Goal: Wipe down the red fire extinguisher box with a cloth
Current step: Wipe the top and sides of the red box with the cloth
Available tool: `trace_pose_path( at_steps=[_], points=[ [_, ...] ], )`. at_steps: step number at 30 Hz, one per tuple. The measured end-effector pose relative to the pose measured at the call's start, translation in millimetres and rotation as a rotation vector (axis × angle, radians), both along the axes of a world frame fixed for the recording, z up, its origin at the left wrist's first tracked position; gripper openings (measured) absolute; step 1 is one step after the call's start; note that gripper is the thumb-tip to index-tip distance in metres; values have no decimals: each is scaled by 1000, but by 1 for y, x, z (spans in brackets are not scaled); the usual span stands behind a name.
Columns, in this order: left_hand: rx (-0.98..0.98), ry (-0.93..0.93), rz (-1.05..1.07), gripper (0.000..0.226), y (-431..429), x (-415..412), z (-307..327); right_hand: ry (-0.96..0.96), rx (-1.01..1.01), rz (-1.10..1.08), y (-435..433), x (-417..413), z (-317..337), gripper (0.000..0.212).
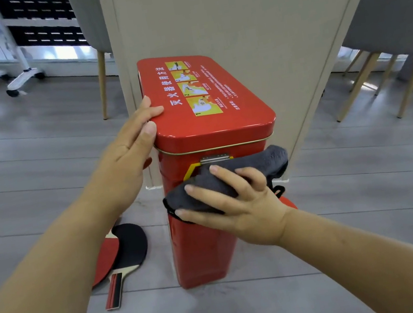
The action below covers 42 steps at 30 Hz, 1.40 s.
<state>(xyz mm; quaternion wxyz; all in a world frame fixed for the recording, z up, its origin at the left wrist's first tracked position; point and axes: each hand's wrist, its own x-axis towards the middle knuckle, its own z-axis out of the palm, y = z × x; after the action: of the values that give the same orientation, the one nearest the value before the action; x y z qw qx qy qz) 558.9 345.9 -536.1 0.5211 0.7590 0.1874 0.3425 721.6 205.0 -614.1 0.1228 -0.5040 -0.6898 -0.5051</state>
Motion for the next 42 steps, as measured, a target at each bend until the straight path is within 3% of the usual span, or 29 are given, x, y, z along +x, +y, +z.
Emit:
trace_pose_path(
  at_steps=[10,16,19,22,26,29,33,37,42],
  points=[
    [-16,-49,38,35,-10,7,-3,368,205,18,-29,13,60,41],
    [-22,-111,69,46,-19,15,-11,590,-60,139,-26,38,66,61],
    [33,-90,97,41,-18,16,-16,578,-11,175,-23,42,40,61],
    [42,-74,126,52,-17,15,-20,547,25,184,-20,37,14,70],
    [26,-119,101,66,-20,17,-24,482,-13,192,-20,37,-22,57],
    [22,-193,43,74,-24,21,-35,426,-66,109,-21,36,-64,61],
    [40,-160,24,79,-26,19,-54,298,-55,-5,-24,33,-102,56],
    [29,-147,38,72,-29,18,-58,242,-111,-37,-31,27,-97,44],
    [7,-124,33,75,-25,12,-52,269,-214,146,-26,2,-49,35]
  ],
)
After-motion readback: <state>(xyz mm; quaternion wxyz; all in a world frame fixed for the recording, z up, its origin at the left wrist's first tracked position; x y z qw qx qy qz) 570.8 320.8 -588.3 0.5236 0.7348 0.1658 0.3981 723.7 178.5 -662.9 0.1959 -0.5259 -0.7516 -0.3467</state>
